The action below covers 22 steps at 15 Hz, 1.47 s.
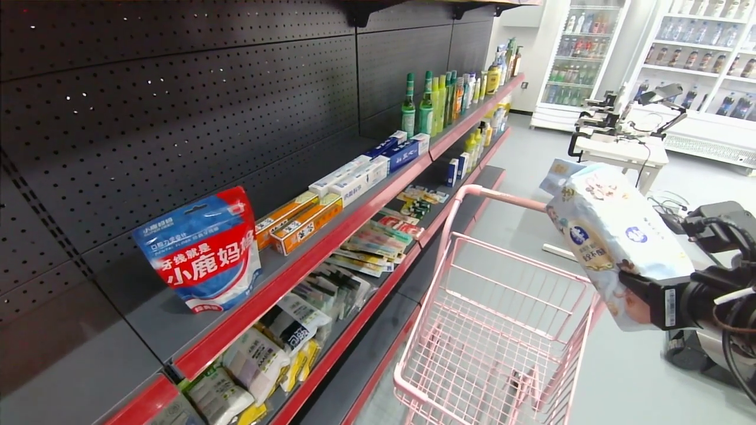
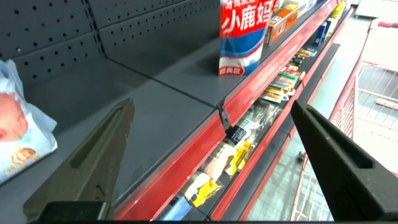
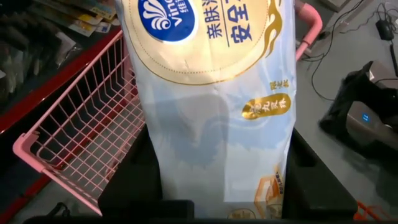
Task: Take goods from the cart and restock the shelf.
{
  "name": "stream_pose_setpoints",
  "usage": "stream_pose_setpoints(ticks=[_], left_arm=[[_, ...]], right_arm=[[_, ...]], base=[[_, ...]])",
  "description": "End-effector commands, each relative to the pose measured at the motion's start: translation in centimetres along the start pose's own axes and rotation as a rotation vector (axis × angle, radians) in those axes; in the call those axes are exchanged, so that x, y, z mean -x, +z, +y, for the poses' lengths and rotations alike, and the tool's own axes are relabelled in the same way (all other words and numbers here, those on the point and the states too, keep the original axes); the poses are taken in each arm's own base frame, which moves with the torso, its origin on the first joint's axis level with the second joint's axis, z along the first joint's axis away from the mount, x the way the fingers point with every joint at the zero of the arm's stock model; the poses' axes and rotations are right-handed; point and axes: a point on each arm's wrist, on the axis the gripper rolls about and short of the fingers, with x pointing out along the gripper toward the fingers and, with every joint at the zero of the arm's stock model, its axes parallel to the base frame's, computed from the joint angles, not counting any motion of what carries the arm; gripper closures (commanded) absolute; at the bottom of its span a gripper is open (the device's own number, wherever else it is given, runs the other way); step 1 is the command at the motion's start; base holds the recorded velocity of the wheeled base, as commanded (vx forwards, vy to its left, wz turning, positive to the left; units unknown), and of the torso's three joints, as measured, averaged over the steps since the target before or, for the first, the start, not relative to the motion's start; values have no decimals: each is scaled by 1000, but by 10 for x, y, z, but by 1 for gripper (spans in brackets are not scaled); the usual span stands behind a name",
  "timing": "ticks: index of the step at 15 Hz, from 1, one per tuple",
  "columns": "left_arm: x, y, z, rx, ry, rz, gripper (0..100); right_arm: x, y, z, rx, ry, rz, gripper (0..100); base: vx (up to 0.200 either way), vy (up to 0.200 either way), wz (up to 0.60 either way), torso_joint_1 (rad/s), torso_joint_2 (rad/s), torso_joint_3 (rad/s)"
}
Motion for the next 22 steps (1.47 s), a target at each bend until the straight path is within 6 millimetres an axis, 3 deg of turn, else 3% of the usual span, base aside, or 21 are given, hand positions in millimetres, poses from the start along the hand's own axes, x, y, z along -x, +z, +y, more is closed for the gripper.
stream_pose_setpoints(ticks=[1, 12, 22], left_arm=[[0, 0, 0, 0, 0, 0, 0], [0, 0, 0, 0, 0, 0, 0], [0, 0, 0, 0, 0, 0, 0]], right_arm=[[-2, 0, 0, 2, 1, 6, 100], [-4, -3, 2, 6, 4, 24, 100], [-10, -8, 0, 8, -17, 56, 100]], base=[[0, 0, 0, 163, -354, -193], [0, 0, 0, 128, -266, -143], [0, 0, 0, 50, -108, -56]])
